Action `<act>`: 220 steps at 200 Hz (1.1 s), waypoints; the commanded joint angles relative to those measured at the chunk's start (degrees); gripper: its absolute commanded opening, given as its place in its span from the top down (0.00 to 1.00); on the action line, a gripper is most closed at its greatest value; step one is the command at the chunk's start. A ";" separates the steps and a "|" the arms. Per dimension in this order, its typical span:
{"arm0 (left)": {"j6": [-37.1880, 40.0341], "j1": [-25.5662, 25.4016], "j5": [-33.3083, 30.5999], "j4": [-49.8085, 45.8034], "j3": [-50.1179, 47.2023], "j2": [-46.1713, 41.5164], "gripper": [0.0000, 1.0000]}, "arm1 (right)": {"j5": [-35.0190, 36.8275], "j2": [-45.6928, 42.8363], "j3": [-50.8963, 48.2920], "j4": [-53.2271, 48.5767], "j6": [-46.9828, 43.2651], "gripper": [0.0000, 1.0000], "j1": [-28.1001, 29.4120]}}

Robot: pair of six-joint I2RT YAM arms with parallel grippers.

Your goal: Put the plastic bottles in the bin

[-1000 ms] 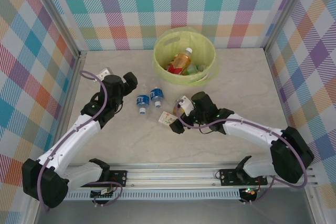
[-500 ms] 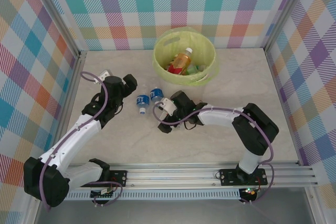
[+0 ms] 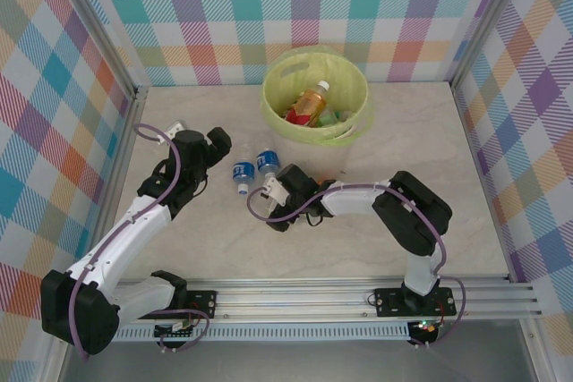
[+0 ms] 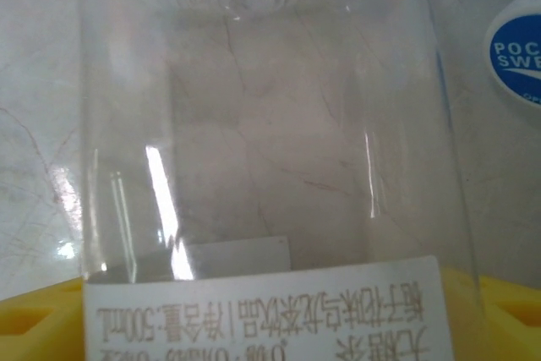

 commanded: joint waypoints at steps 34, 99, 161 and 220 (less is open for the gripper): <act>-0.66 0.98 1.31 0.58 -0.65 -0.11 0.00 | 2.67 -3.89 -0.13 2.28 -1.56 0.29 0.51; -0.59 1.33 2.72 0.58 -0.39 1.23 0.00 | 2.27 -17.26 -4.55 6.67 -3.20 0.38 0.59; 0.00 1.59 5.74 0.11 0.97 3.74 0.00 | 3.19 -32.64 -6.41 10.52 -3.22 0.42 0.50; 0.86 1.68 7.94 -0.25 2.25 5.92 0.00 | 0.10 -39.78 1.03 6.90 -6.18 0.43 -1.18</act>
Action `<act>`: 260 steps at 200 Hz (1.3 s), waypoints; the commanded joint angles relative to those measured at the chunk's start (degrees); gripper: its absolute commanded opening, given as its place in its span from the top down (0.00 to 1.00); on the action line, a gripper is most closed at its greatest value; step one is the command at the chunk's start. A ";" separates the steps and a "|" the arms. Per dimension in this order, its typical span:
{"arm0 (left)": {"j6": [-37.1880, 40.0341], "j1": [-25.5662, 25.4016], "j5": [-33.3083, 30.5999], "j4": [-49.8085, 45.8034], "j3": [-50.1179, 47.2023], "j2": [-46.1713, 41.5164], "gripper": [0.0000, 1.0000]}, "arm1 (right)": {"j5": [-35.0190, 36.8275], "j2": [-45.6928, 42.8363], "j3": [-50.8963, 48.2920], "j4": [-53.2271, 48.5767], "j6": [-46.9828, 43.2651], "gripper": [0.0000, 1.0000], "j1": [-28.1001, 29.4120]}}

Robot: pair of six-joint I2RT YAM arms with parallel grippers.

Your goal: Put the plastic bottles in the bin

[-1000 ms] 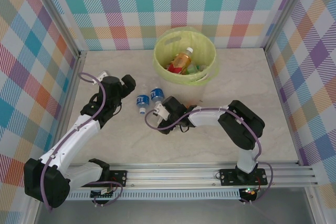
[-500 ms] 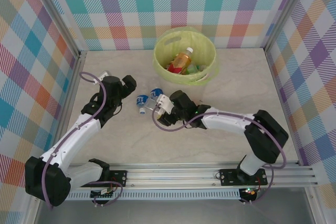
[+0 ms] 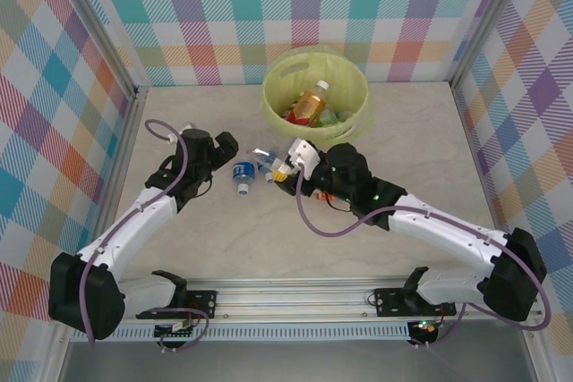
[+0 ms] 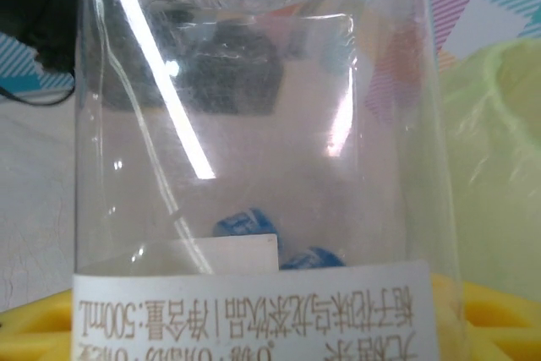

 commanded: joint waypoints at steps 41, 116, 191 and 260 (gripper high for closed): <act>2.01 0.95 3.37 -1.70 3.42 2.88 0.00 | -5.15 -1.80 14.17 -0.71 -3.96 0.43 -6.62; 5.16 0.96 7.20 -6.89 5.26 7.12 0.00 | -3.26 17.19 39.37 -16.93 4.63 0.42 -19.54; 6.37 1.04 7.78 -8.04 6.01 9.68 0.00 | 22.47 30.92 53.15 -31.12 15.22 0.30 -20.89; 8.08 1.04 9.17 -8.72 7.75 12.17 0.00 | 22.79 22.42 45.90 -27.34 16.61 0.06 -20.80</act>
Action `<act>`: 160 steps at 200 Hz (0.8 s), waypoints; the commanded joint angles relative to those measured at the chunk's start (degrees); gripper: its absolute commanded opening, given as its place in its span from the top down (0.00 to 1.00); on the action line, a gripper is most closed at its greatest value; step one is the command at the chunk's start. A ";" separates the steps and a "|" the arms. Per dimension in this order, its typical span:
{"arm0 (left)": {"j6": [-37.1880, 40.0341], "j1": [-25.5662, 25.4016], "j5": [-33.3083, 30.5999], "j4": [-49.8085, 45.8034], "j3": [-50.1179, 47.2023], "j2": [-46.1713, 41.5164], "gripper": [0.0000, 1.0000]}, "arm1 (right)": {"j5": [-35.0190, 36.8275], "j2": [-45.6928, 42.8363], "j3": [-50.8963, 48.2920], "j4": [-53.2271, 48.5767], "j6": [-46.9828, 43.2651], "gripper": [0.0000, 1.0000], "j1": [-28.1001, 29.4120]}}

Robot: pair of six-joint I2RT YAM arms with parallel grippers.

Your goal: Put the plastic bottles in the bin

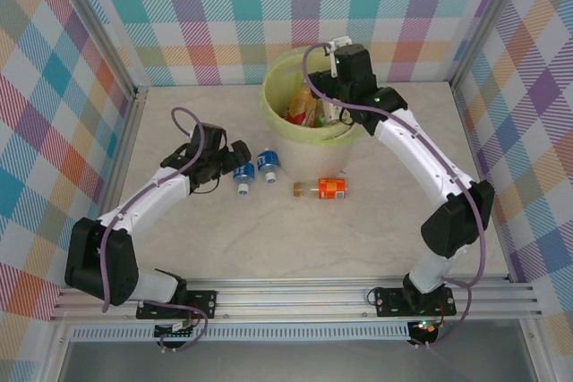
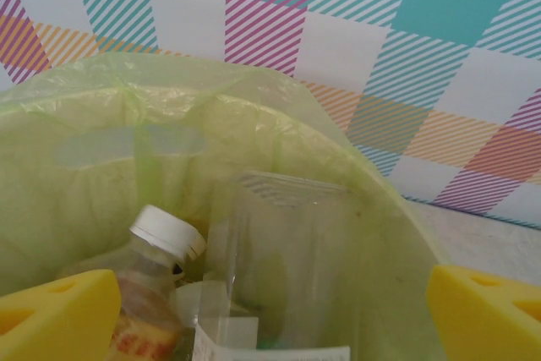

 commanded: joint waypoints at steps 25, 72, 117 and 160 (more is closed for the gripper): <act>4.41 1.03 3.03 1.22 1.41 2.33 0.00 | -2.16 -8.14 -4.70 4.03 1.10 0.05 -0.18; 10.25 1.03 4.21 2.32 2.81 8.67 0.00 | -13.28 -16.05 -13.80 8.43 1.80 0.00 -0.11; 13.72 1.03 2.00 1.02 8.73 17.29 0.14 | -14.60 -25.18 -21.84 9.87 3.76 0.00 -0.17; 15.18 1.03 -0.23 -3.27 16.43 26.35 0.29 | -12.36 -31.83 -26.79 8.87 4.77 0.00 -0.25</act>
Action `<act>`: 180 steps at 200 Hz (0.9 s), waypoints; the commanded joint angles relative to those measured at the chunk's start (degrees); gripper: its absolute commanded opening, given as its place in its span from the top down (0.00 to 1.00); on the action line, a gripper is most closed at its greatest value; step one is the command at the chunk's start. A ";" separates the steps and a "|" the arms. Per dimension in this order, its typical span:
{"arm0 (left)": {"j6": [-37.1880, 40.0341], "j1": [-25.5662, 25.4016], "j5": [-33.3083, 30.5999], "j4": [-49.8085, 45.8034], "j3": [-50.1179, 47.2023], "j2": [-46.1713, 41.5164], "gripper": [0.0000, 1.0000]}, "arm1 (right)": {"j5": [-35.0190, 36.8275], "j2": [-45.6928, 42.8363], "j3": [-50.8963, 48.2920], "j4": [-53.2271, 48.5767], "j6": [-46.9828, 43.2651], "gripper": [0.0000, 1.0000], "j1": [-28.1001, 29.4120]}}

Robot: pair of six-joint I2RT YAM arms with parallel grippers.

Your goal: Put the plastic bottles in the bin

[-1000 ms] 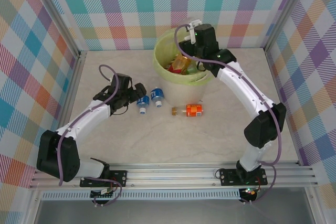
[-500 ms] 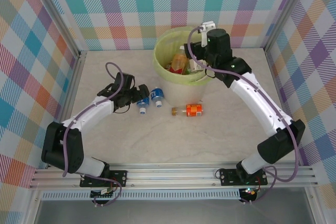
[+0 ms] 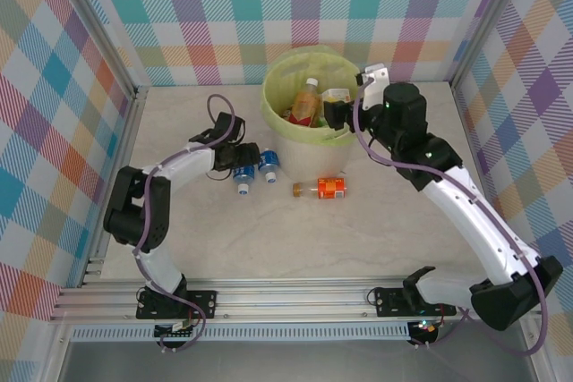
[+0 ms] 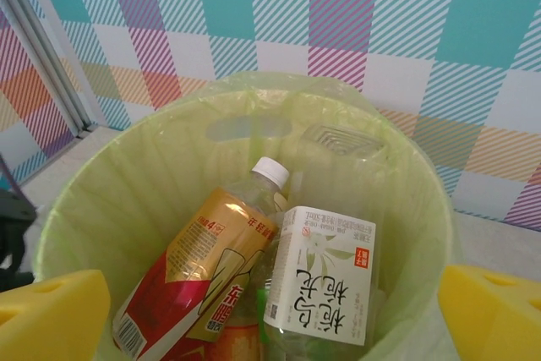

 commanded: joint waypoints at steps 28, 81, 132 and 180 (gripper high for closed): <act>0.95 0.92 -2.99 -2.45 3.85 5.08 0.32 | -0.91 -6.68 -4.70 1.39 0.97 0.00 -0.14; 0.31 0.92 -1.91 -0.93 2.87 8.88 0.36 | -5.63 -14.60 -13.90 1.11 -1.53 0.00 -0.19; 0.89 0.92 -1.66 -0.09 0.93 5.64 0.49 | -11.24 -21.75 -22.36 -1.93 -6.60 0.00 -0.18; 0.88 0.91 -1.21 1.61 -2.86 -2.95 0.52 | -12.78 -23.54 -26.28 -2.72 -7.23 0.00 -0.18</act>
